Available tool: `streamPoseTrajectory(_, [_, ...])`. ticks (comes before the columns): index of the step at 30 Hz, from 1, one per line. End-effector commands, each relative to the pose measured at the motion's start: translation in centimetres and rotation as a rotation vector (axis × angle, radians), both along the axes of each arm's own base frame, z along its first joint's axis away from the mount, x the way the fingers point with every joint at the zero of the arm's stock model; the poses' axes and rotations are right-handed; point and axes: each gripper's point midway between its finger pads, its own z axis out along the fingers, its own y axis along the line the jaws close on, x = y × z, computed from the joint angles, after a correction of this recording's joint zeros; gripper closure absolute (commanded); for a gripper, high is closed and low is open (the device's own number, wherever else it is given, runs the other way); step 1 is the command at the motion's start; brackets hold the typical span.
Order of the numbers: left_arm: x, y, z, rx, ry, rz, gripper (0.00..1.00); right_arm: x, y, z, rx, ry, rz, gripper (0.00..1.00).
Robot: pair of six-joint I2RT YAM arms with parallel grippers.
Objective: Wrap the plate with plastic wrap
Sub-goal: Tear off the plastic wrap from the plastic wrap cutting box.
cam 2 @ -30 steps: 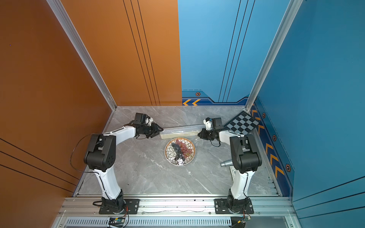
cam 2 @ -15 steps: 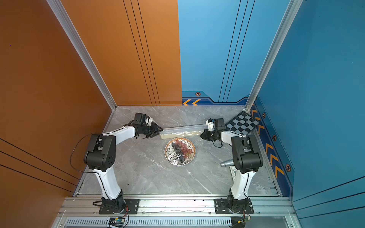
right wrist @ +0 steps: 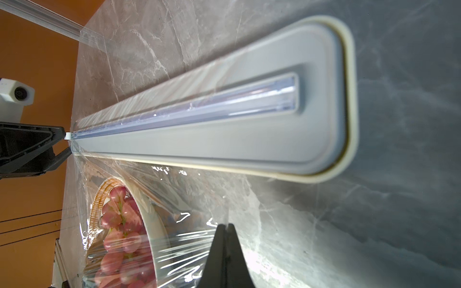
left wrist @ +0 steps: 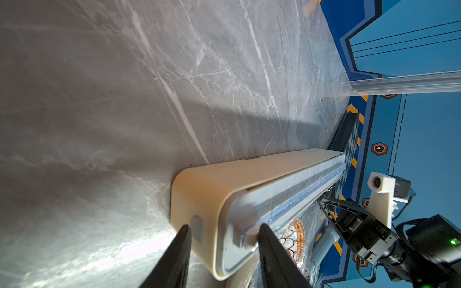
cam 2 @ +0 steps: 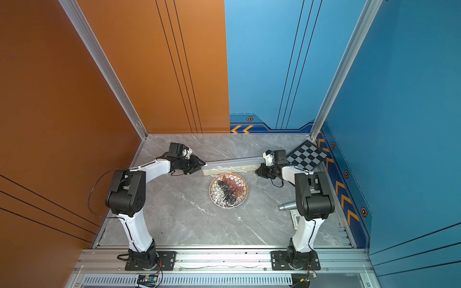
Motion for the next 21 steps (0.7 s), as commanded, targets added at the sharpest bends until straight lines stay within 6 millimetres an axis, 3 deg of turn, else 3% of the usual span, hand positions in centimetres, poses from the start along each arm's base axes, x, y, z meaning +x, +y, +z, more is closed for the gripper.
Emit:
streamPoseTrajectory(1, [-2.0, 2.6, -3.9, 0.104, 0.121, 0.052, 0.54, -0.6, -1.4, 0.5, -0.04, -0.01, -0.018, 1.0])
streamPoseTrajectory(10, [-1.7, 2.7, -3.2, 0.101, 0.108, 0.053, 0.54, -0.9, -1.8, 1.1, -0.029, -0.026, -0.015, 0.98])
streamPoseTrajectory(16, [-1.2, 3.2, 0.4, 0.117, 0.029, 0.056, 0.41, -0.7, -3.1, 2.0, -0.038, -0.054, -0.06, 0.74])
streamPoseTrajectory(21, [-2.0, 4.7, 4.1, 0.154, -0.045, 0.079, 0.34, -1.2, -5.7, 3.4, -0.082, -0.085, -0.144, 0.57])
